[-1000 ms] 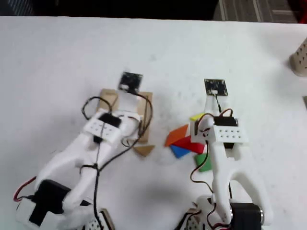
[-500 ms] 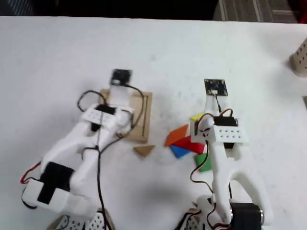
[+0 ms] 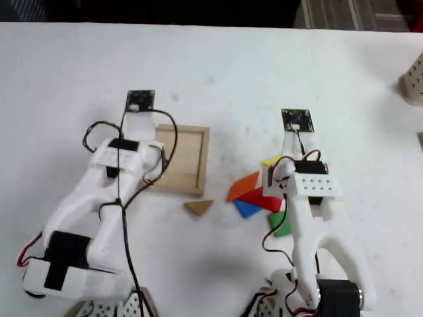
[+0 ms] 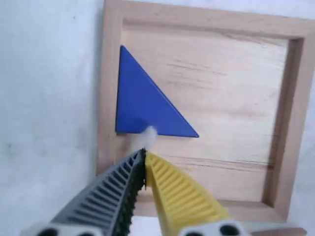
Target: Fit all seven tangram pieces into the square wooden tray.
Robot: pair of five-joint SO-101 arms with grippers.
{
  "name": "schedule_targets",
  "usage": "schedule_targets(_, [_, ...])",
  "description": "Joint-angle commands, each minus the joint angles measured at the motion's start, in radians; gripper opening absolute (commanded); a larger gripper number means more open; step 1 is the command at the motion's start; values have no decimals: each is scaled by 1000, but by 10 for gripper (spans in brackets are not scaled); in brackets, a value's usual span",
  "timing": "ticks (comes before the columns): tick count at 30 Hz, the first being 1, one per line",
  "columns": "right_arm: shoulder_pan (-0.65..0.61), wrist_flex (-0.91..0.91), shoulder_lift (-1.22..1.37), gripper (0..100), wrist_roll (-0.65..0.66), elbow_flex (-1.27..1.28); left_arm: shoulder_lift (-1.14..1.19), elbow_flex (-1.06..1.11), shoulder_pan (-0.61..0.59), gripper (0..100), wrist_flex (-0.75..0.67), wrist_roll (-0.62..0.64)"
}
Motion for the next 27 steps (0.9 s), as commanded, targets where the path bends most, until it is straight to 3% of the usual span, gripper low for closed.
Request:
schedule_targets(1, [1,-13,-38,21,14,-8,-58,-6,8,24,-43,-8])
schedule_targets(7, [1,-13,-38,21,14,-8,-58,8,2,24,-163,-6])
schedule_targets(13, [1,-13,-38,21,14,-8,-56,54,140,24,-135,-137])
schedule_targets(19, [1,-13,-38,21,14,-8,-24,37,143,24,-144,-126])
schedule_targets(27, [1,-13,-38,21,14,-8,171,-170,153,23,-75,-127])
